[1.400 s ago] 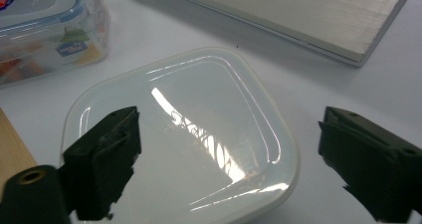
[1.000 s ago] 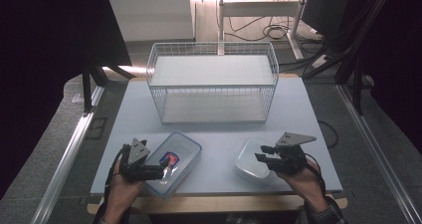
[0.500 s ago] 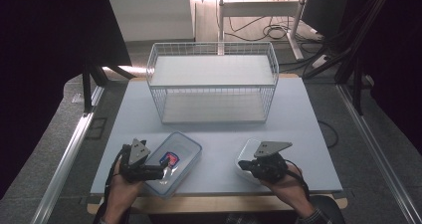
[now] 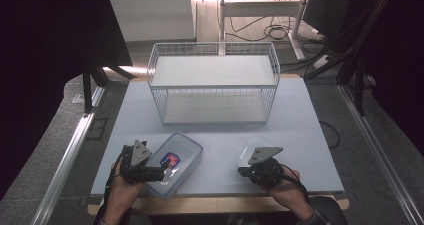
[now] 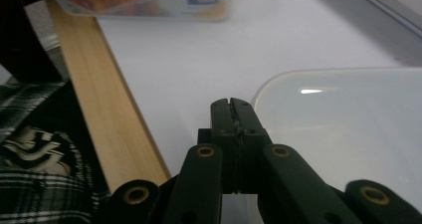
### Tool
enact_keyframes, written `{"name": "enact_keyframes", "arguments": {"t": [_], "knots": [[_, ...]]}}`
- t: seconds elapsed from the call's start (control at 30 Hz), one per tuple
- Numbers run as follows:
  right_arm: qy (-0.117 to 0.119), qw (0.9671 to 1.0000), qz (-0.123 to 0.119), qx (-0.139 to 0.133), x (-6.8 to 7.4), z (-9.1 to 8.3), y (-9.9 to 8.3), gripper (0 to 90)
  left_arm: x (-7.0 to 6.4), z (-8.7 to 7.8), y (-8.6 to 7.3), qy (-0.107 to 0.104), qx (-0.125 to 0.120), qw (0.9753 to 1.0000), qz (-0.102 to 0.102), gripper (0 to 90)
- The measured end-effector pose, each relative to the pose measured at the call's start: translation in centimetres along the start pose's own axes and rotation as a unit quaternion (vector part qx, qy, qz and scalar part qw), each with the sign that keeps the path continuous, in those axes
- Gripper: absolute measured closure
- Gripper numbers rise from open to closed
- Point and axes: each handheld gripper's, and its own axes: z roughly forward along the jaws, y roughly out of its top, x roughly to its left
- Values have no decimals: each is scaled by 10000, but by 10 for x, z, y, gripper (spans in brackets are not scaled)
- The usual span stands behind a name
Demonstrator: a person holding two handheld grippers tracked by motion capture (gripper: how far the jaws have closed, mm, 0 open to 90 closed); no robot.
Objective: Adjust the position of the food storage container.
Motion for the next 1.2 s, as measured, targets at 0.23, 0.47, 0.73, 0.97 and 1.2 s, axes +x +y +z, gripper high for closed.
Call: {"name": "enact_keyframes", "arguments": {"t": [0.23,0.47,0.73,0.97,1.2], "knots": [[-234,9992,316,-14,-21,-2,-7,891,-1,1,0,-9,50,10000,46,47],[-198,9977,624,-195,-29,-10,-7,877,1,1,0,2,49,10000,33,47],[-461,9973,491,-295,-41,13,26,889,3,0,0,17,46,10000,-23,48],[-623,9969,450,171,-52,30,35,895,6,-1,-2,31,62,9999,-125,50],[-668,9960,530,262,-56,12,20,895,5,-1,-1,1,70,9998,-208,54]]}}
